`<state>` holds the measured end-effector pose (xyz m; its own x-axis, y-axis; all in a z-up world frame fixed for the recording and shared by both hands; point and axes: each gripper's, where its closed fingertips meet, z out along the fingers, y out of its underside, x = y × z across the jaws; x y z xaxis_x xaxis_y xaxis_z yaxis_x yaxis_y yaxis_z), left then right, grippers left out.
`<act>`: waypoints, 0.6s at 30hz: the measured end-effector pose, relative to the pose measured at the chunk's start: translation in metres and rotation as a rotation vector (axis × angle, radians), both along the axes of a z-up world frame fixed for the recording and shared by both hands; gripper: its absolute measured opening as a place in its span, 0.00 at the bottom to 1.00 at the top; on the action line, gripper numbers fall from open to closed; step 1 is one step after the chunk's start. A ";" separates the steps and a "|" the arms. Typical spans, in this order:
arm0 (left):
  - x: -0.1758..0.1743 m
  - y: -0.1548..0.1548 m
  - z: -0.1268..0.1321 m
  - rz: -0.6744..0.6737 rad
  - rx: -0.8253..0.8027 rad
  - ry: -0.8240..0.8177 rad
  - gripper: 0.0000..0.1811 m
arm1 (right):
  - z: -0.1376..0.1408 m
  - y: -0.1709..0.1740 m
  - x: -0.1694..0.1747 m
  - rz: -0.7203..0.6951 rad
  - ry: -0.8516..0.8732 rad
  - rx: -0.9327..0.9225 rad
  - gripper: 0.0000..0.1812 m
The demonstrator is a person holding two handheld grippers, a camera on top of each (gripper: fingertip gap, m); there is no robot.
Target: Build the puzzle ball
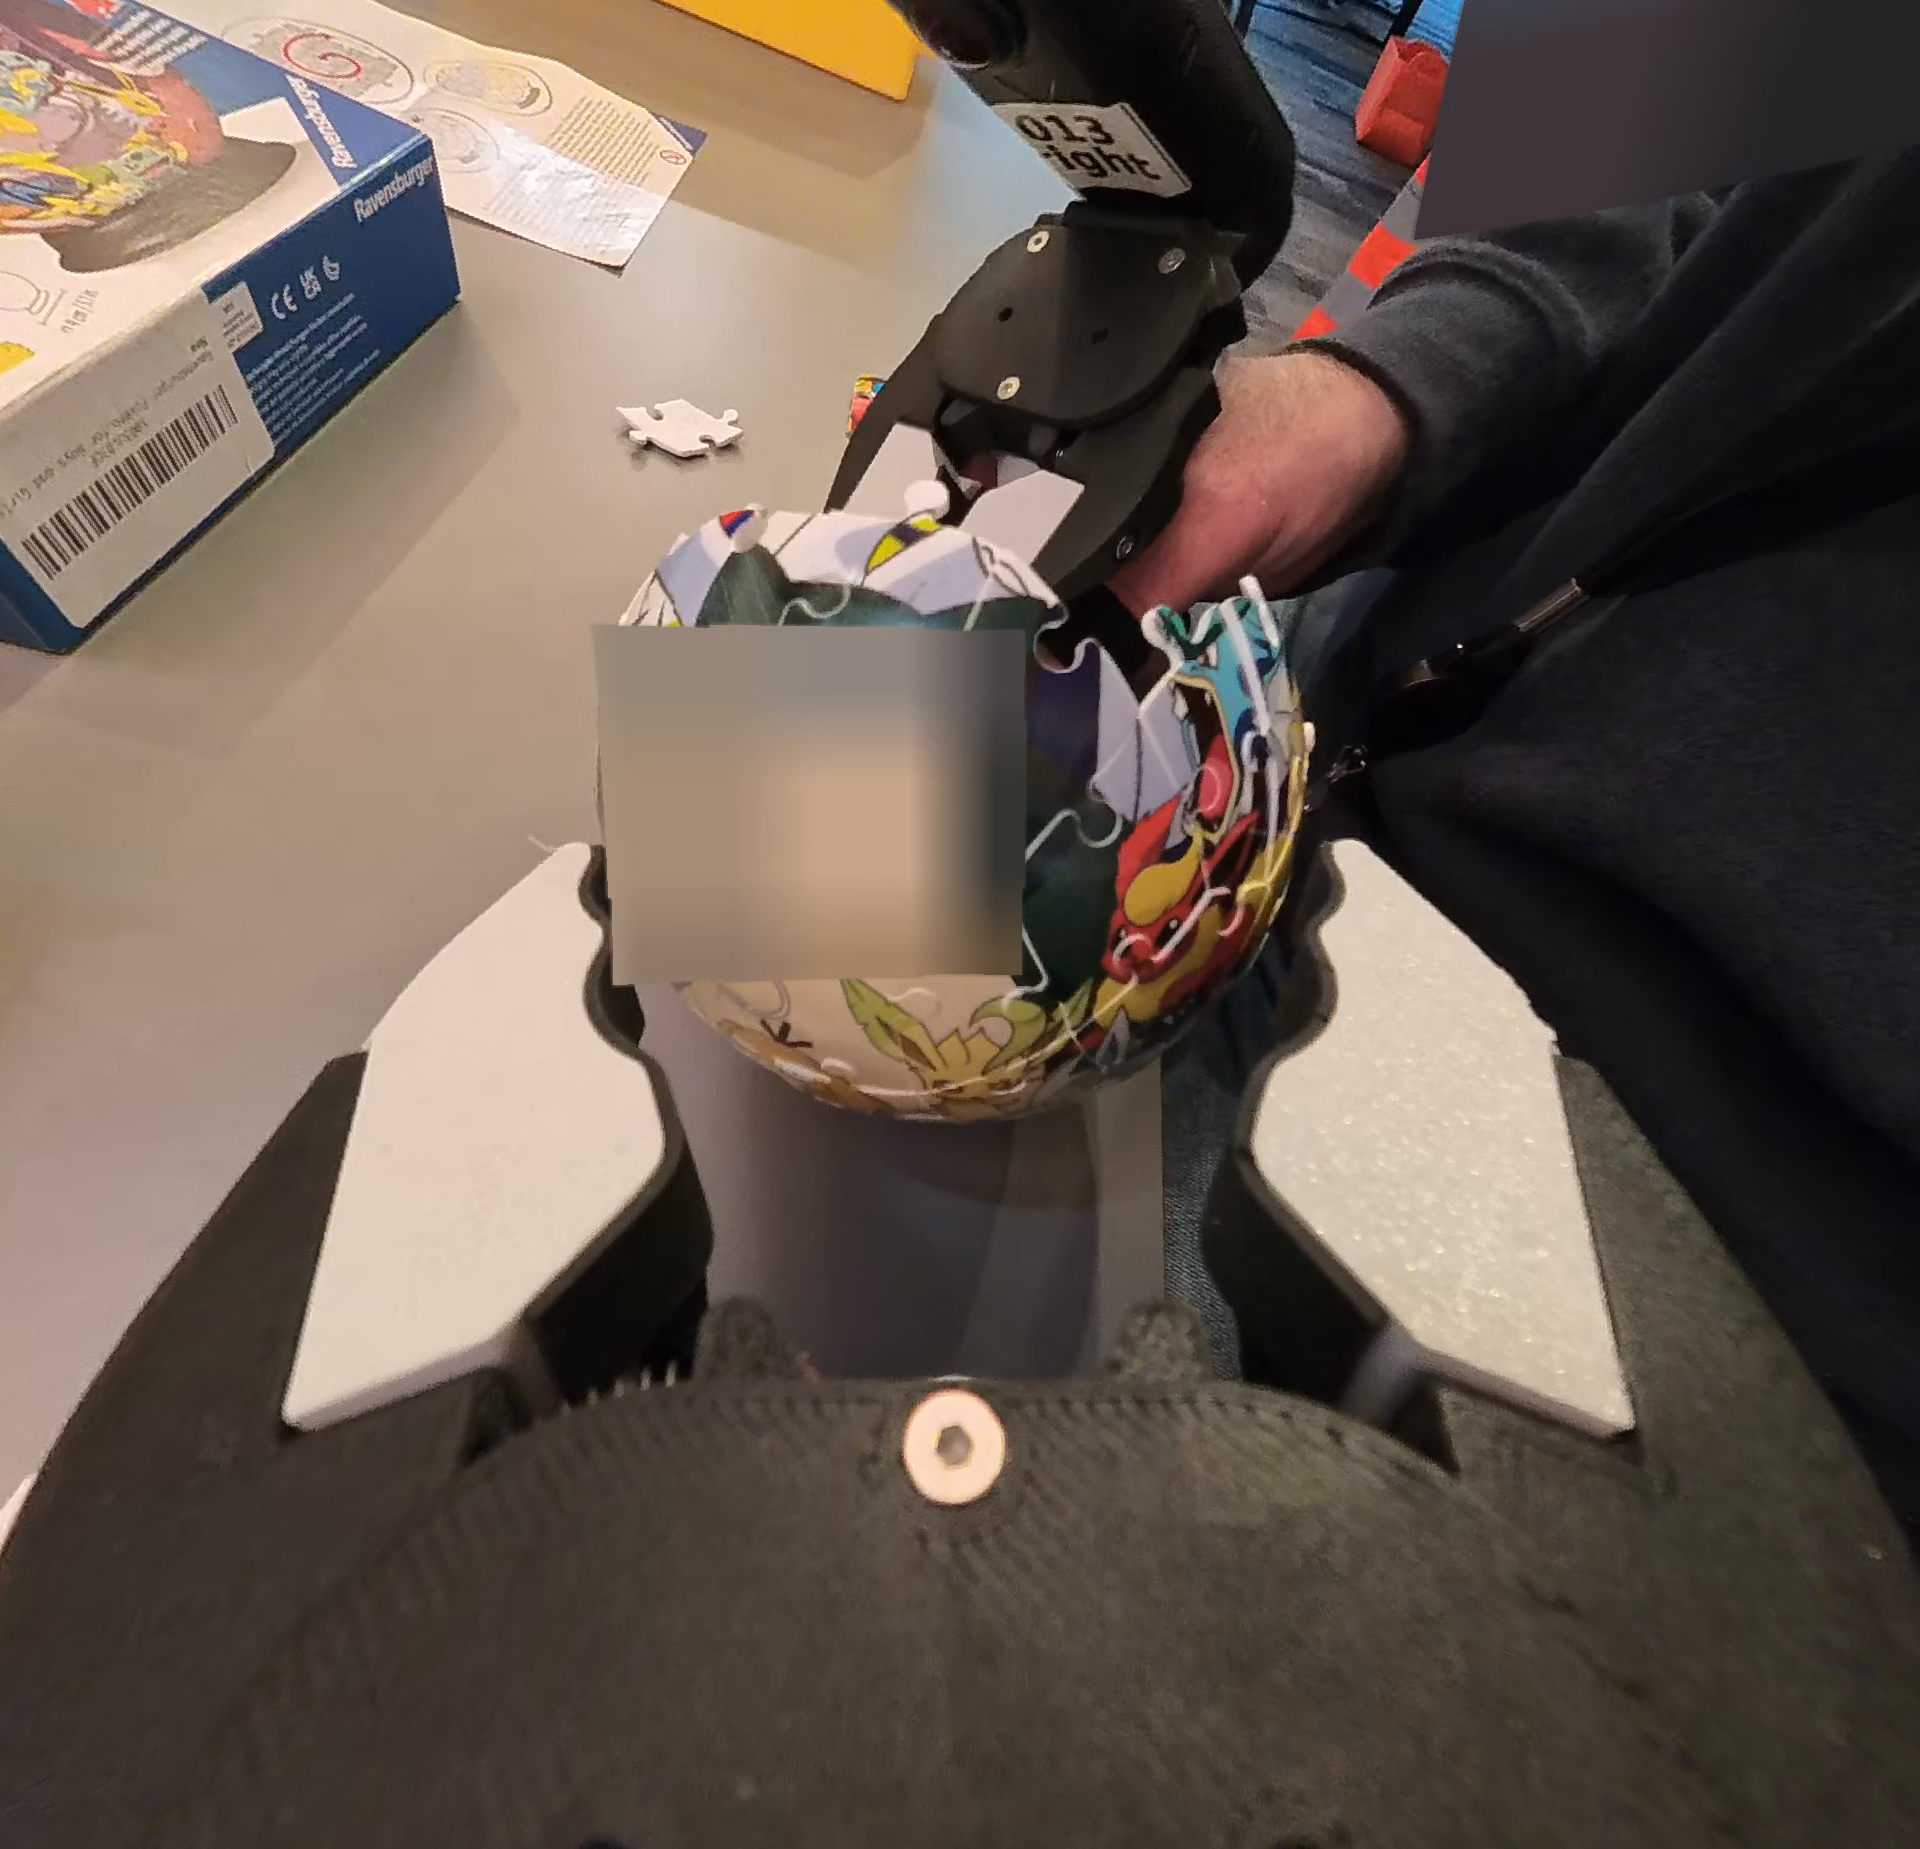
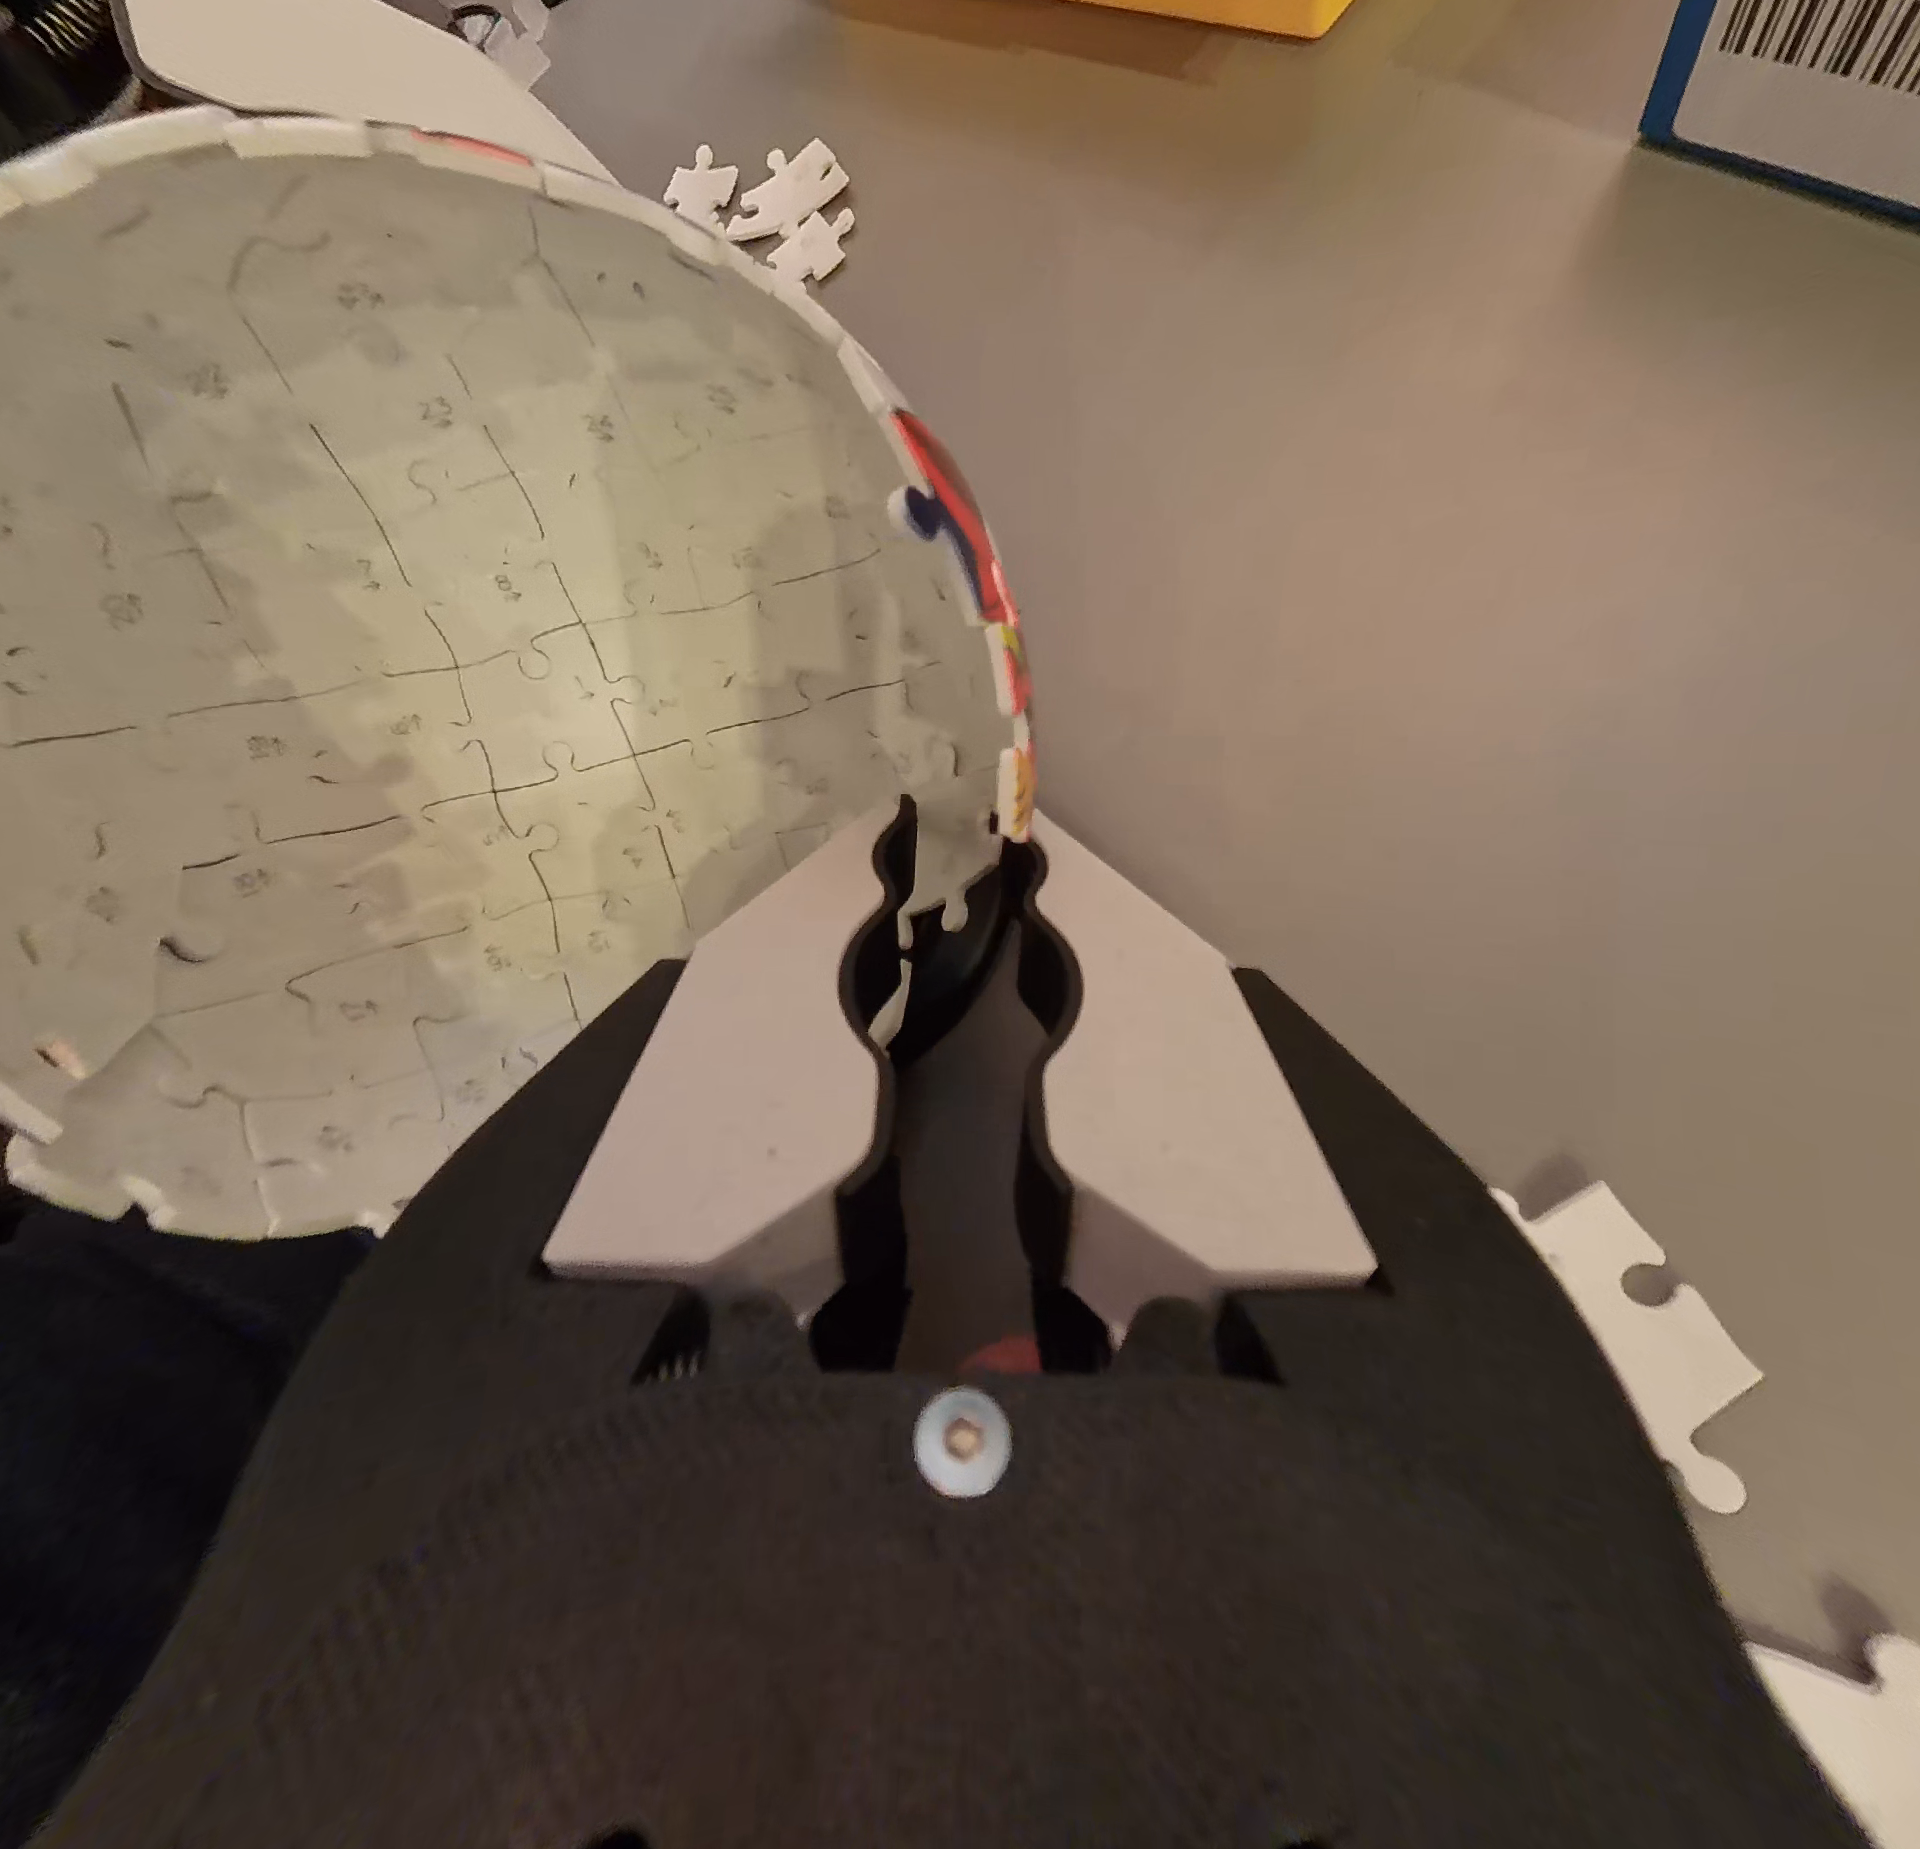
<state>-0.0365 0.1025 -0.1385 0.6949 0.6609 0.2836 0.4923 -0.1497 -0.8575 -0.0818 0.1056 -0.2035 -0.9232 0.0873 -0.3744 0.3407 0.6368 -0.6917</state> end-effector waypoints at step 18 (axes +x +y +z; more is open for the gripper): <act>0.003 0.002 0.001 0.059 -0.006 -0.046 0.67 | -0.004 -0.002 0.001 0.043 0.049 0.020 0.15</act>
<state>-0.0337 0.1042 -0.1380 0.6412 0.7019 0.3101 0.5392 -0.1246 -0.8329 -0.0812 0.1036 -0.2072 -0.9433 0.0541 -0.3275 0.2789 0.6640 -0.6937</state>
